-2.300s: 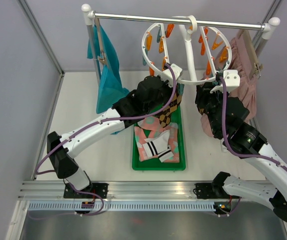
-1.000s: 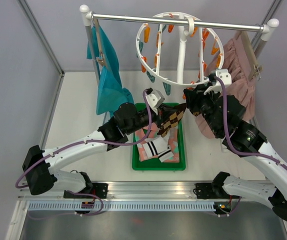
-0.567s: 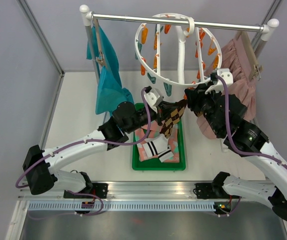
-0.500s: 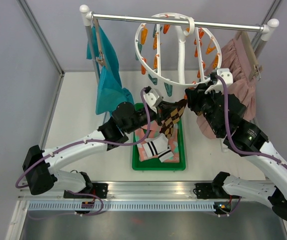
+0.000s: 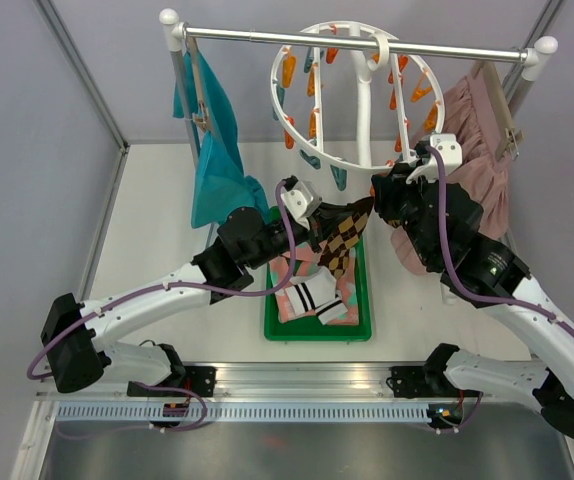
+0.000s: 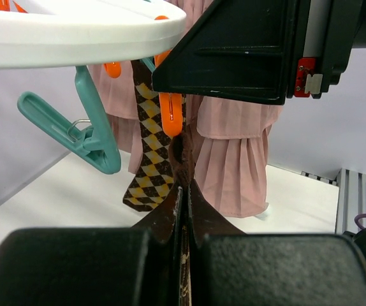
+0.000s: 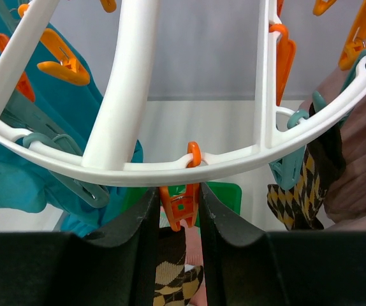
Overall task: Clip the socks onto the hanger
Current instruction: Clamp the sock onto the hanger.
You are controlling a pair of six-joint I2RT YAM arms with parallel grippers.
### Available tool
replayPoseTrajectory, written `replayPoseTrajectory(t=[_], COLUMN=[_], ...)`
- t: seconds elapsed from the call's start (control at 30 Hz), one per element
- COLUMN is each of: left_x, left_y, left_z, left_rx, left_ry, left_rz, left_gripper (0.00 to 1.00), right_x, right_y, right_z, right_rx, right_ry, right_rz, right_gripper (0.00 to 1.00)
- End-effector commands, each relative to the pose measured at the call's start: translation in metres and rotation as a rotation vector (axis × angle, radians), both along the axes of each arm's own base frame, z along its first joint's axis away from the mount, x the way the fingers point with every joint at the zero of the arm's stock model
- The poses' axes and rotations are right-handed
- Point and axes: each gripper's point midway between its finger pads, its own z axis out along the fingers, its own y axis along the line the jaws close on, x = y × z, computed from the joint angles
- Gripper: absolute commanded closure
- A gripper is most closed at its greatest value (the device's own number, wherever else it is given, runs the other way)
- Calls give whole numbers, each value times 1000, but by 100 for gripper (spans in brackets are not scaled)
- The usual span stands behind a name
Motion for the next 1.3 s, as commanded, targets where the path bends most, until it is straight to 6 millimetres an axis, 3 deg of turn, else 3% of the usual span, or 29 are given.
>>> replayPoseTrajectory(t=[0.0,0.73,1.27], left_x=[-8,6,18], left_y=[6,2,10], left_z=[28,31,31], left_rx=[-56,-73,-116], left_ry=[-88,-79,-59], left_rz=[-14,39,123], left_gripper=[98,98,98], right_x=[-2,-4,-2], right_y=[-4,0,-3], right_z=[15,18,17], right_rx=[34,60,48], right_ry=[-18,-12,-5], right_rz=[-19,3,-17], right_gripper=[100,100,100])
